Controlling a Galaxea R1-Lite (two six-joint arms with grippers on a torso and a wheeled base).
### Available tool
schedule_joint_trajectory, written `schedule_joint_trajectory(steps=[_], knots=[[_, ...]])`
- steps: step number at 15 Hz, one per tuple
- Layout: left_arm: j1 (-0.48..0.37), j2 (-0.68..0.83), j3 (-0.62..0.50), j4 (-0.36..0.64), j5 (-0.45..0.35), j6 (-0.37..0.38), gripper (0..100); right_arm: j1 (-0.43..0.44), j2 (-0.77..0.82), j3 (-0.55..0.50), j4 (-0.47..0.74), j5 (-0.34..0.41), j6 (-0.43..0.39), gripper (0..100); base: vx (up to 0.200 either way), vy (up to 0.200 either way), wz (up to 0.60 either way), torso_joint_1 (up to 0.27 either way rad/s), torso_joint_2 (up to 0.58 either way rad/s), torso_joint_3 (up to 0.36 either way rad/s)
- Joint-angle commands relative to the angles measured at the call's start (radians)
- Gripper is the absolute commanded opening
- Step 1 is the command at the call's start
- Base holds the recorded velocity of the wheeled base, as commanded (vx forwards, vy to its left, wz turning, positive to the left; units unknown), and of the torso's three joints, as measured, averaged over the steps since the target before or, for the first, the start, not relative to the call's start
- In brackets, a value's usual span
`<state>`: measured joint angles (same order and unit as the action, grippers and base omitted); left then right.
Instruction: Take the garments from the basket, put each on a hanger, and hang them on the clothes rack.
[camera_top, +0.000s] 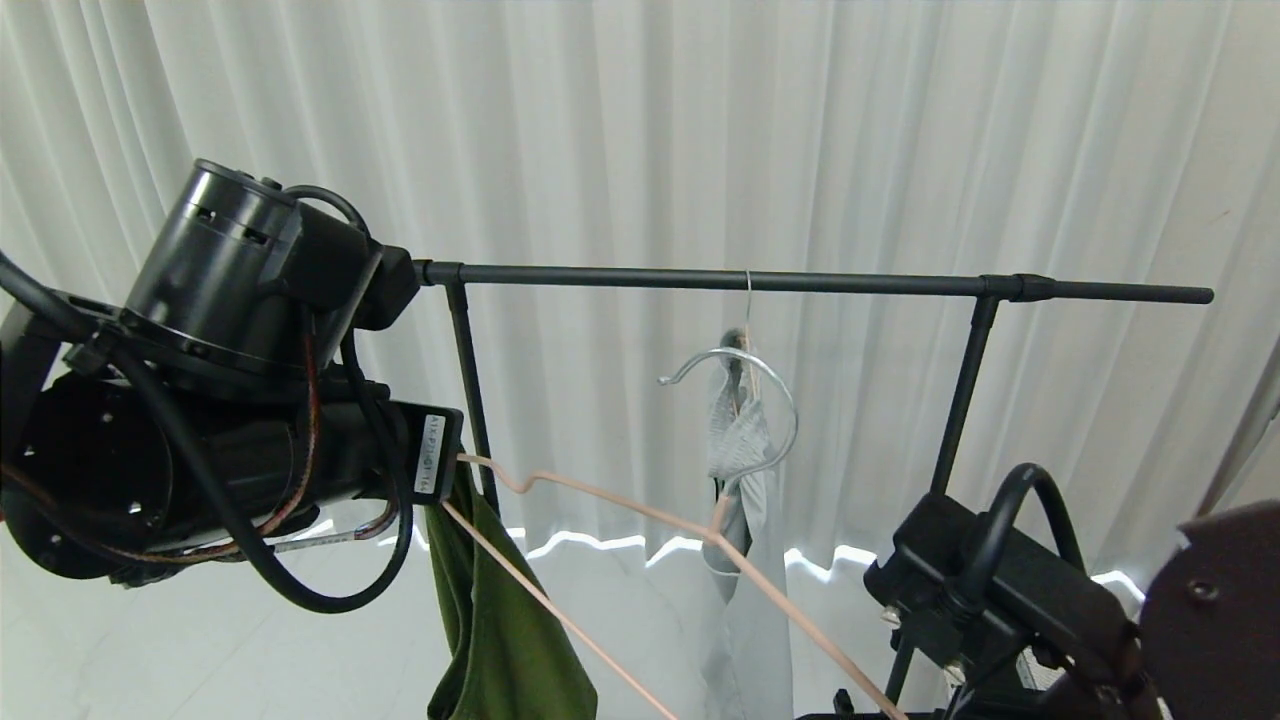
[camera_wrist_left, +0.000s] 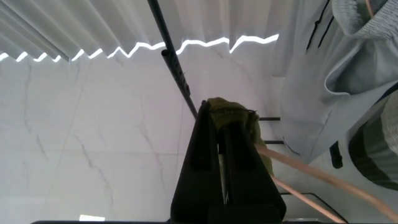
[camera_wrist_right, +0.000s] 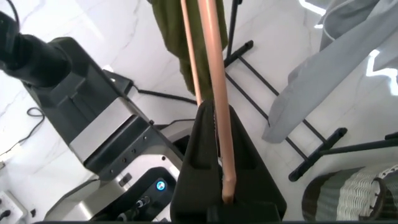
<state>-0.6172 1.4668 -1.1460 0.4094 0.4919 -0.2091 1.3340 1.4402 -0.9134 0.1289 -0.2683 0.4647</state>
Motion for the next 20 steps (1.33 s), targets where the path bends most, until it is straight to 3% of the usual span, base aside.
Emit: schedule_joint_trajectory(steps=[1, 6, 12, 18, 20], knots=[[-0.006, -0.002, 0.003, -0.001, 0.000, -0.001, 0, -0.024, 0.029, -0.004, -0.026, 0.000, -0.001, 0, 0.000, 0.000, 0.00, 0.000, 0.00, 0.000], [-0.018, -0.005, 0.003, 0.000, 0.000, -0.030, 0, -0.049, 0.117, -0.013, -0.104, 0.000, 0.003, 0, 0.000, 0.000, 0.00, 0.000, 0.00, 0.000], [0.008, -0.005, 0.008, 0.022, 0.031, -0.035, 0, -0.113, 0.071, -0.012, -0.003, -0.002, 0.046, 0, 0.000, 0.000, 0.00, 0.000, 0.00, 0.000], [-0.015, 0.006, 0.002, 0.046, 0.030, -0.042, 0, -0.139, 0.054, -0.013, -0.023, -0.032, 0.061, 0, 0.000, 0.000, 0.00, 0.000, 0.00, 0.000], [-0.041, 0.018, -0.006, 0.046, 0.030, -0.084, 0, -0.127, 0.078, -0.015, -0.075, -0.032, 0.061, 0, 0.000, 0.000, 0.00, 0.000, 0.00, 0.000]])
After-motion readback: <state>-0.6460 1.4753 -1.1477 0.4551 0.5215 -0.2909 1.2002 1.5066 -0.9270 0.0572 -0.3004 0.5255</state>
